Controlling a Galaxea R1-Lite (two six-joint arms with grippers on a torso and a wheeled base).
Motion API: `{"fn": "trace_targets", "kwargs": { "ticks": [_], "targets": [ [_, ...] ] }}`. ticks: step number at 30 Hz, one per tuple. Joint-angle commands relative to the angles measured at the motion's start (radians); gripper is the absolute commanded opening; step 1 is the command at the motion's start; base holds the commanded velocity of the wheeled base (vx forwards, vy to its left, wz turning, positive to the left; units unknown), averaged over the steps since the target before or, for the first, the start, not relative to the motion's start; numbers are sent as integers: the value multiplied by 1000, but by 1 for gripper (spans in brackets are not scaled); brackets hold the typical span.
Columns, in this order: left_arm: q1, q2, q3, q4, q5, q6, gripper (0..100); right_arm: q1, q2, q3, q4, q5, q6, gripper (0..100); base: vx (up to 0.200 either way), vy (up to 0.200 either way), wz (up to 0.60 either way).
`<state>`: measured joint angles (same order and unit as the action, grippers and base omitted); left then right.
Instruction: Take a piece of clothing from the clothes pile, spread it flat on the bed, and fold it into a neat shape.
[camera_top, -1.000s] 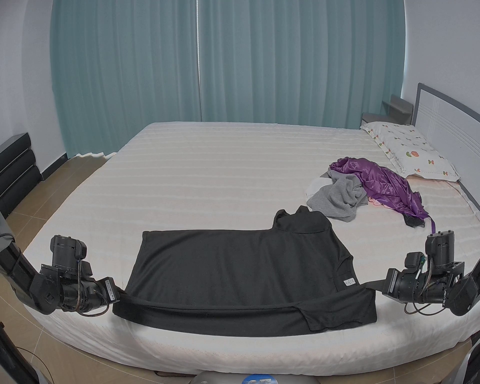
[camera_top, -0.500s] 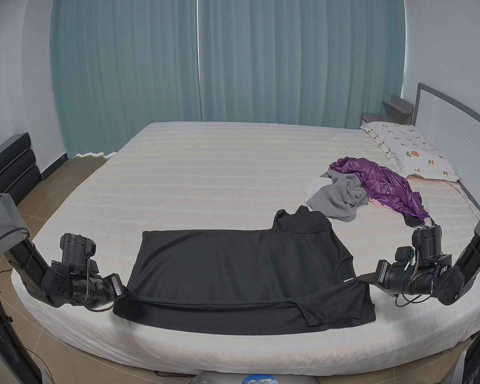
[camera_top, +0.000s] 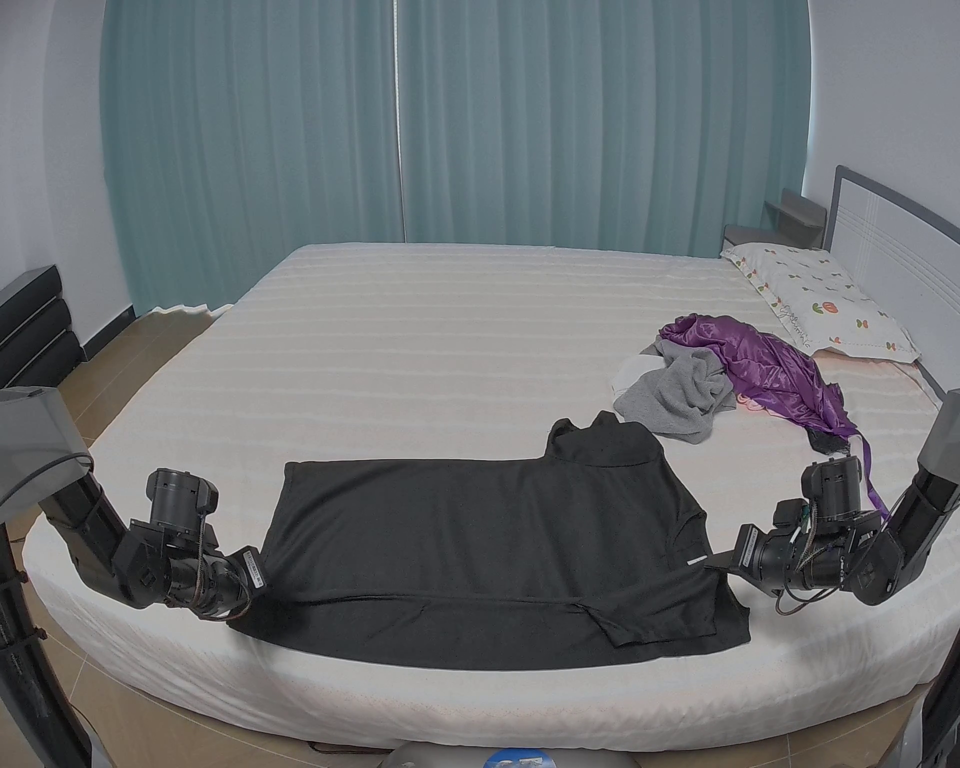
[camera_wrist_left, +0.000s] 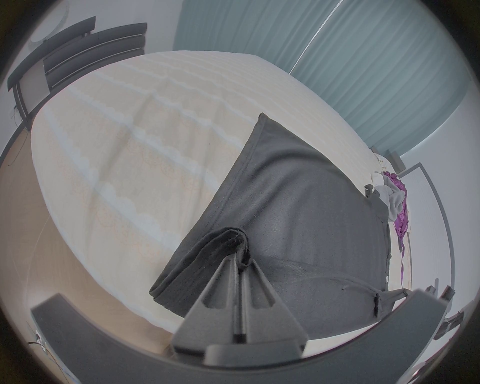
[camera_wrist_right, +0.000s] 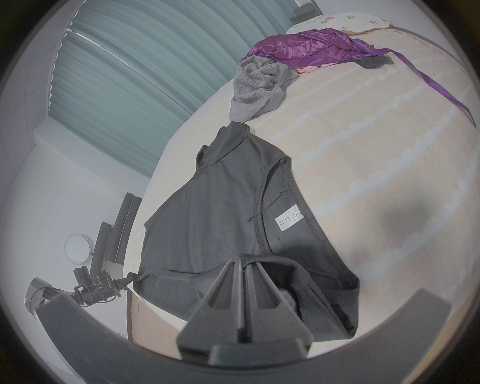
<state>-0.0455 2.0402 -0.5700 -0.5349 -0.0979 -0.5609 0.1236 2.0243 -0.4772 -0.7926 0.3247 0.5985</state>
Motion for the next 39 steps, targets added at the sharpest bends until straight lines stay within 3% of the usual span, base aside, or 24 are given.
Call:
{"fn": "trace_targets", "kwargs": {
  "ticks": [1,7,8,15,24,33,39],
  "targets": [
    [-4,38,-13,0,3,-1,0,-1,50,-4,-22,1,0,0,0,0,0],
    [-4,38,-27,-5,3,-25,0,-1,85,-3,-77,1,32,0,0,0,0],
    [-4,38,-30,-5,3,-27,100,1,90,0,-86,1,38,100,0,0,0],
    [-4,25,-31,-5,3,-73,100,-7,67,22,-126,2,52,100,0,0,0],
    [18,-97,-14,-4,-3,-154,100,-9,-88,135,-235,39,208,100,0,0,0],
    [13,-155,-2,-5,-29,-251,100,-7,-79,204,-321,40,326,100,0,0,0],
    [12,-144,-1,-2,-49,-252,100,-32,-70,226,-326,120,333,100,200,0,0]
  ]
}}
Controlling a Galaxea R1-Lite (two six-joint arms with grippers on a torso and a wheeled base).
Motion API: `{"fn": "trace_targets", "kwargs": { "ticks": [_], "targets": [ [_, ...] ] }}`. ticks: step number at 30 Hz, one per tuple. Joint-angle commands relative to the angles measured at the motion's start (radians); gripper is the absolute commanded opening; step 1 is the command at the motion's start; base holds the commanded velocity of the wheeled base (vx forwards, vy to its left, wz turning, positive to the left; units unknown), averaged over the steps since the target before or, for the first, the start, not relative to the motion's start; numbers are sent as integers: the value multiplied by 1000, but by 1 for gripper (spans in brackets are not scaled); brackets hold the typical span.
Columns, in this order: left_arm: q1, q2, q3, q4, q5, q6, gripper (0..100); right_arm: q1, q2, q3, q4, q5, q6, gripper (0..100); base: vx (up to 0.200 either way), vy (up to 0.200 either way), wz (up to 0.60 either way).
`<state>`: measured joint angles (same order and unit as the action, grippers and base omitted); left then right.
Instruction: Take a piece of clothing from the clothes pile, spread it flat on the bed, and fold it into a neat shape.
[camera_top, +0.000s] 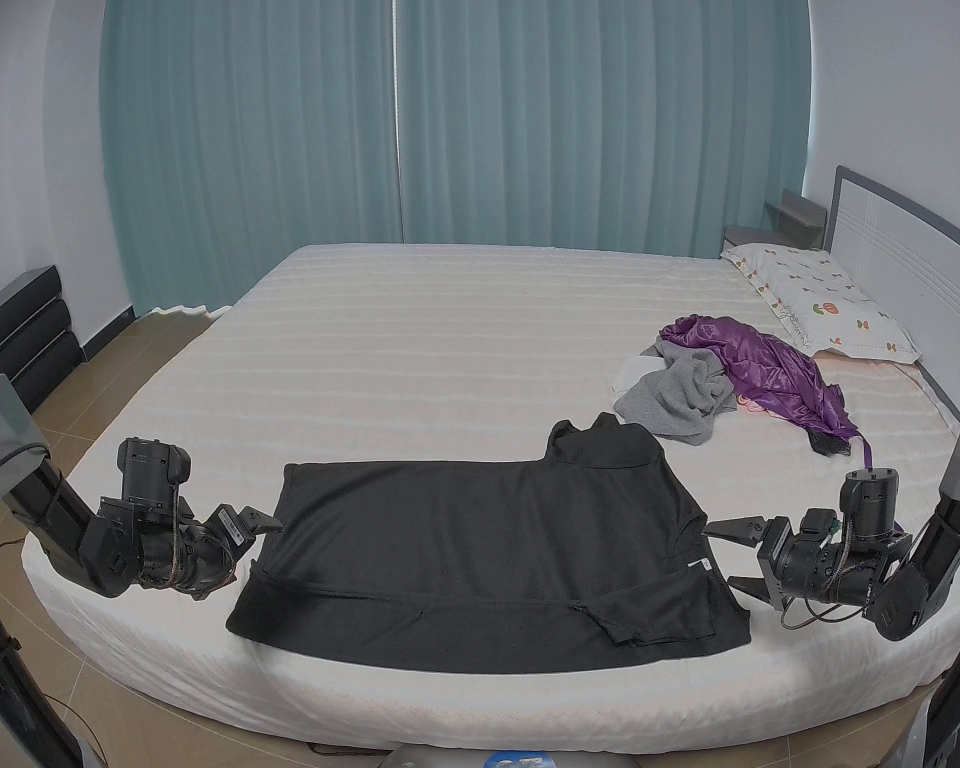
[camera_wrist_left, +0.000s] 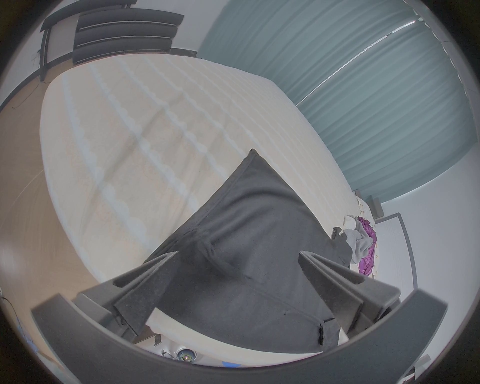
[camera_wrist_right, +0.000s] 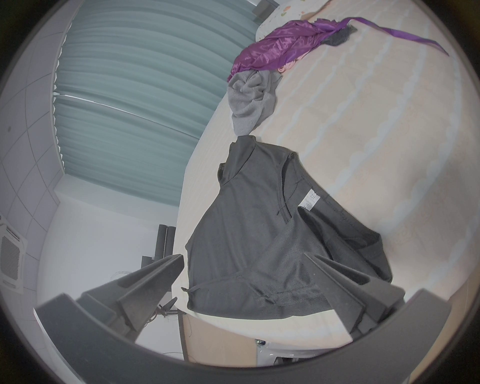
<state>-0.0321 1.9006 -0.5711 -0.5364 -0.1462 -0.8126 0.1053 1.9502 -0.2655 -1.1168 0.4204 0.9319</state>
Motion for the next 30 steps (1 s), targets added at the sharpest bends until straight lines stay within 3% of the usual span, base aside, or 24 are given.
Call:
{"fn": "trace_targets", "kwargs": {
  "ticks": [1,12,18,30],
  "targets": [
    [-2,-6,2,-1,-1,1,100,-18,4,19,-1,37,2,100,0,0,0],
    [-3,-15,17,7,-6,3,100,-30,6,34,-1,41,2,100,0,0,0],
    [-5,-17,17,9,-6,3,100,-30,4,40,-1,41,2,100,0,-200,0],
    [-15,-8,36,7,-3,21,100,-30,10,40,-1,41,1,100,0,0,0]
  ]
}}
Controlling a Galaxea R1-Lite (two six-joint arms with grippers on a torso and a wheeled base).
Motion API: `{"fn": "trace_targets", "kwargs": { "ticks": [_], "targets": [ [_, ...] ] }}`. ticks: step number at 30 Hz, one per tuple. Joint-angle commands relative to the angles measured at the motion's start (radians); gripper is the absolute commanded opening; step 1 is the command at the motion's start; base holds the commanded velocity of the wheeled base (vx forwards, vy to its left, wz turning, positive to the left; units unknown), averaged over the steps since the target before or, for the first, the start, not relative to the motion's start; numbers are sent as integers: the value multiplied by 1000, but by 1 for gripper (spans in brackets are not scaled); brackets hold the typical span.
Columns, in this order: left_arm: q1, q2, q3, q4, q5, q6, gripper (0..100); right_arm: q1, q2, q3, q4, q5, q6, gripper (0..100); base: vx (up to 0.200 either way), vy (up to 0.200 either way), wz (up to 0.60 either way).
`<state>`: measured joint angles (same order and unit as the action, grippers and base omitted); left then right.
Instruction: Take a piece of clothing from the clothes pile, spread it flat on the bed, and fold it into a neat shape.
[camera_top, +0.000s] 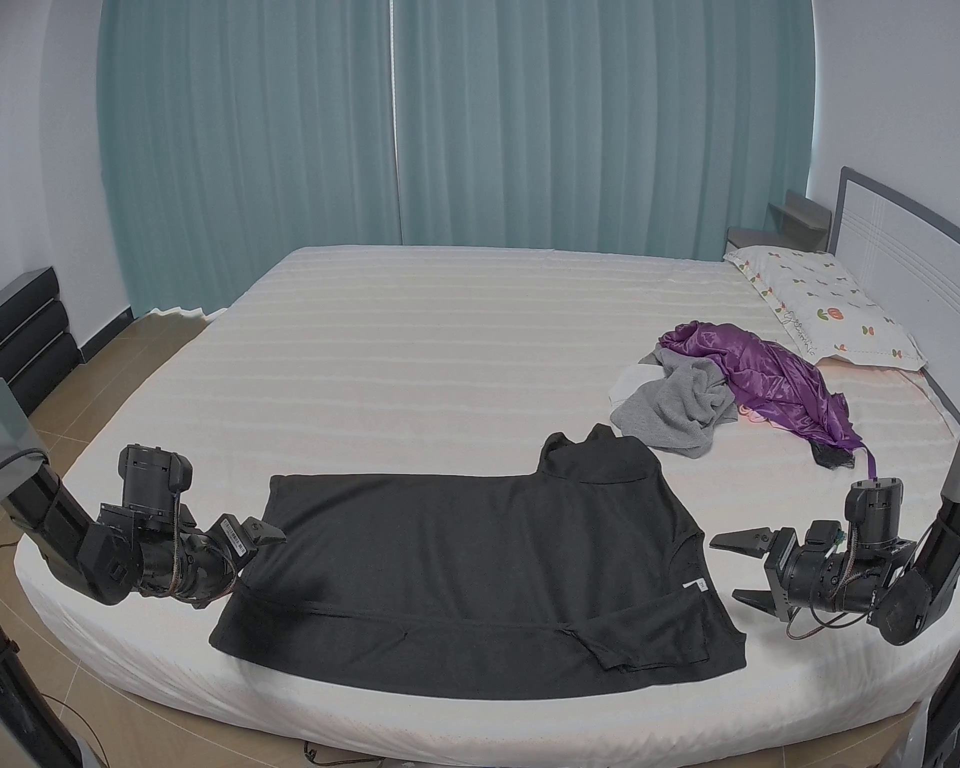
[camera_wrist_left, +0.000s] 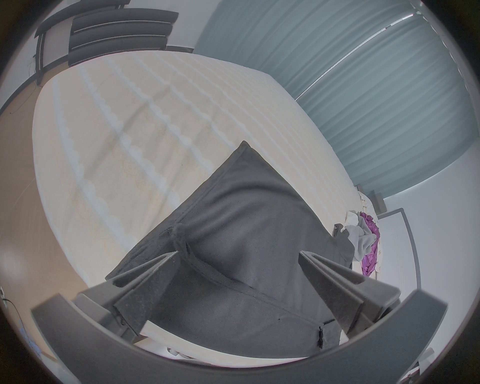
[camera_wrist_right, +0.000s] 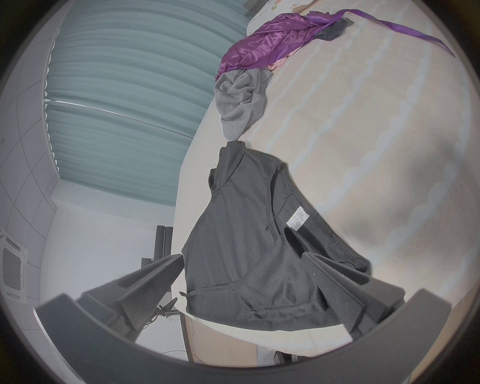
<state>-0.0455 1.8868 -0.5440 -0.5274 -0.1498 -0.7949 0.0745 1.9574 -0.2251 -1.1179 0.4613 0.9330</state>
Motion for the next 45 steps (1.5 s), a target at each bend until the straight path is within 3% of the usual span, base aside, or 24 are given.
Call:
{"fn": "trace_targets", "kwargs": {
  "ticks": [1,22,23,31,36,45],
  "targets": [
    [-2,8,9,-2,7,9,100,2,8,0,0,0,0,100,0,0,0],
    [15,241,-131,-6,104,3,100,7,29,1,-17,-16,-14,100,0,0,0],
    [15,244,-136,-6,105,3,0,8,29,1,-22,-16,-20,100,0,0,0],
    [27,212,-126,1,107,-3,0,13,60,-10,-54,-18,-85,100,0,0,0],
    [38,175,-111,6,105,-3,0,8,141,-63,-54,-19,-203,100,0,0,0],
    [36,183,-109,14,101,-4,0,34,216,-126,-54,-16,-269,100,0,0,0]
  ]
}}
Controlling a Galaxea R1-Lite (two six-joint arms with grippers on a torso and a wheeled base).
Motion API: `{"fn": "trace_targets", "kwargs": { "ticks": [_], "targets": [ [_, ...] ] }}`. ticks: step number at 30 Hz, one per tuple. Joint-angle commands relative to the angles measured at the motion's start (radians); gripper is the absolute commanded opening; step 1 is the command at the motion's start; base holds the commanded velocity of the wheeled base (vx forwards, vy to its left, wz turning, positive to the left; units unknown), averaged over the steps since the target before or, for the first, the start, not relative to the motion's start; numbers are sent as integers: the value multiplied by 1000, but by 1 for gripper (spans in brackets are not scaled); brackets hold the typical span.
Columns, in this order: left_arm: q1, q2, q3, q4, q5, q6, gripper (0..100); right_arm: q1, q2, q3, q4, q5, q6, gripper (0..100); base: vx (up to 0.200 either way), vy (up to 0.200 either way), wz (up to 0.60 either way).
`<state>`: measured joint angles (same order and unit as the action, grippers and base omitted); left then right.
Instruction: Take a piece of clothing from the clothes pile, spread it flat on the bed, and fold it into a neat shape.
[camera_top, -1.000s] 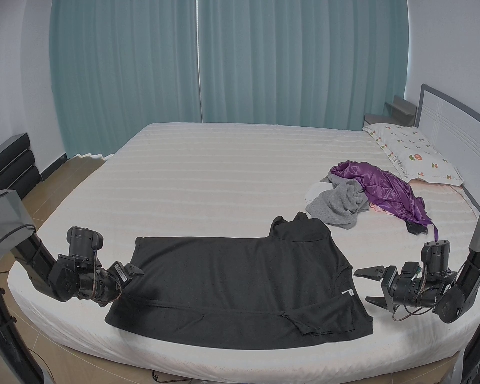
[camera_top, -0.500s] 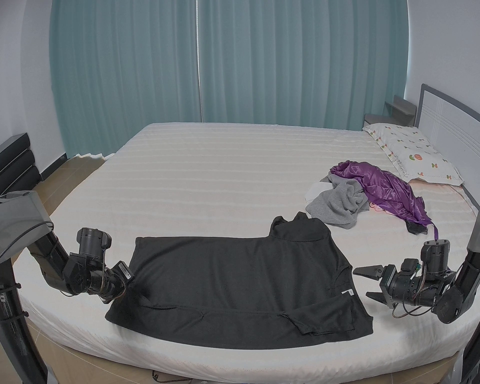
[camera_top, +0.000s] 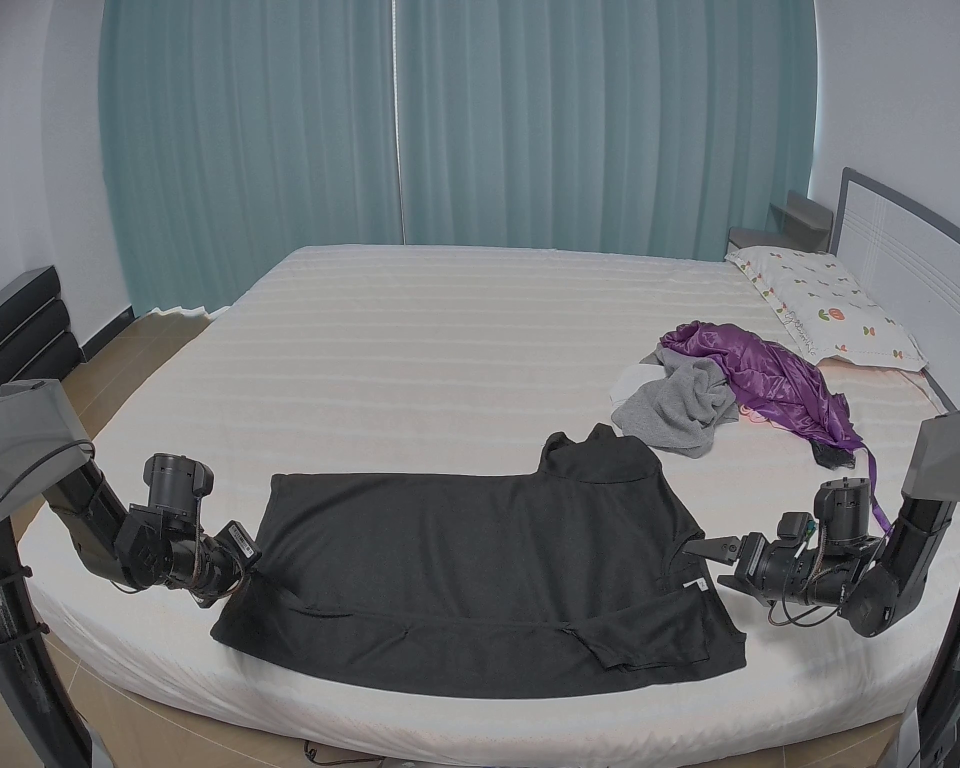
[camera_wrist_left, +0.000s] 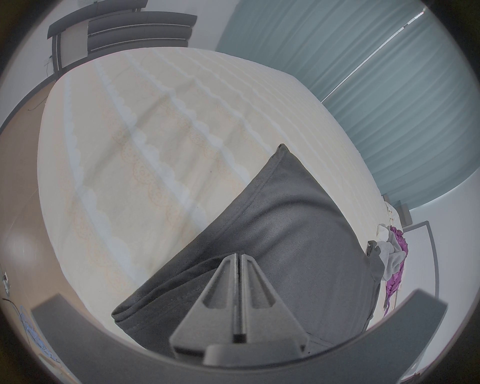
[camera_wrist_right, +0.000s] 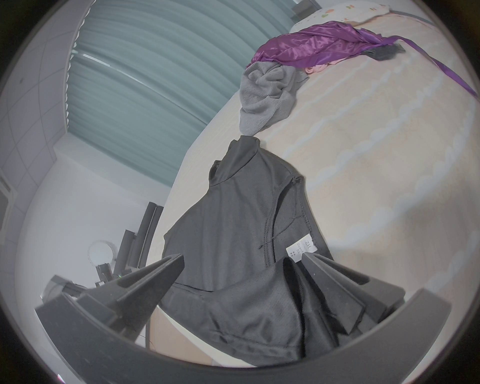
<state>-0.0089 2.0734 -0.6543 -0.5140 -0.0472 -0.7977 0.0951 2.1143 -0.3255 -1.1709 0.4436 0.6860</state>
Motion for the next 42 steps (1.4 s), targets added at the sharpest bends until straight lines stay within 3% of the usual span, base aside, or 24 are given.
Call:
{"fn": "trace_targets", "kwargs": {
  "ticks": [1,6,7,21,25,26,33,42],
  "targets": [
    [0,-4,1,0,-2,-2,0,15,75,-30,-3,0,-42,100,0,0,0],
    [1,-3,2,0,-5,-3,0,23,116,-33,-4,1,-137,100,0,0,0],
    [0,-3,2,0,-3,-3,100,21,122,-33,-9,1,-152,100,0,0,0],
    [30,-58,12,5,-16,0,100,38,219,19,-155,1,-233,100,0,0,0],
    [41,-96,28,3,-94,15,100,29,245,49,-216,1,-260,100,0,0,0],
    [41,-101,30,3,-111,21,100,28,254,49,-228,1,-267,0,0,0,0],
    [41,-96,25,3,-137,106,100,28,299,75,-308,1,-286,0,0,0,0],
    [58,-82,12,2,-283,333,100,12,294,118,-395,12,-232,0,0,0,0]
  ]
}}
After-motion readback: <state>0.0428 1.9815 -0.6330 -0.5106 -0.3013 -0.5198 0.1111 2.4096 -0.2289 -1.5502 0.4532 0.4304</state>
